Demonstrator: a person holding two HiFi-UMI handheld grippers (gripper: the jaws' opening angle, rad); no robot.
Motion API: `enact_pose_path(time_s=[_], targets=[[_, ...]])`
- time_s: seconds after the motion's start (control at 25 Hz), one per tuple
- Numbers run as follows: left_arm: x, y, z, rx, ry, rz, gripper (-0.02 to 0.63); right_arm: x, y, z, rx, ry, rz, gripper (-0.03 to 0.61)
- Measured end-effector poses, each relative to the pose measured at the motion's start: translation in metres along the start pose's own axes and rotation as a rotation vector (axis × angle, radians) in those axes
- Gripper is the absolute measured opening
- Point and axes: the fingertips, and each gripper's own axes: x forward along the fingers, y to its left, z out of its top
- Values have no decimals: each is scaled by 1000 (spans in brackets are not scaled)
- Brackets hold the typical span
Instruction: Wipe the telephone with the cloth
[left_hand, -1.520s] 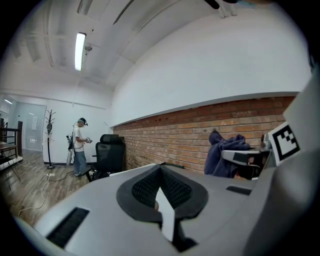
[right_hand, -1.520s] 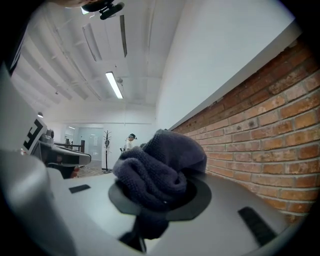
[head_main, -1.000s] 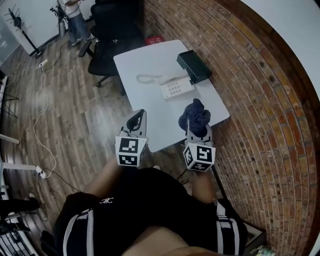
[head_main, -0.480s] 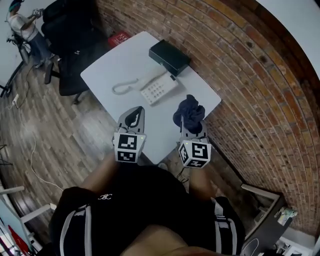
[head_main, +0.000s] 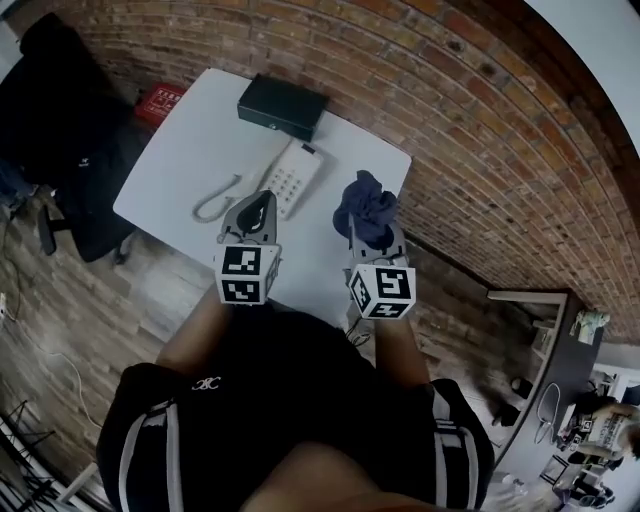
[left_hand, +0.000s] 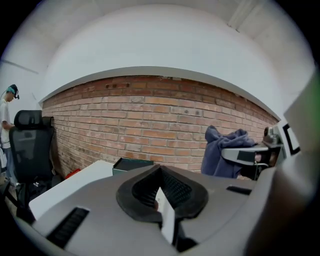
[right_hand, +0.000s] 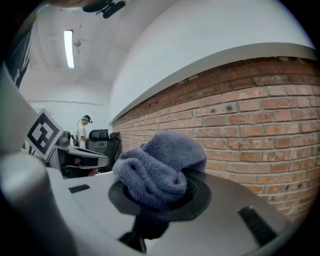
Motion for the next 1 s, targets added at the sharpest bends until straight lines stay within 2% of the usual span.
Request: enact_pose_path(time_s=[0.2,0.44,0.56,0.84,1.0], targets=[[2,25,-5,-5,6,-62,-8,21,23,-10,25,18,-40,66],[3,53,3,4,-2,-106,-8,59,46,-10,94,23,-28,66],[-1,70,6,-8,-14,-95,-8,86,51,-12,132,42,-11,66],[-3,109,9,-28,-42,-33,-8,154,59,-20,141,85,16,66],[-3,119,12,-29,-53,-15,-8,190,52,-34,173,136,-2,66]])
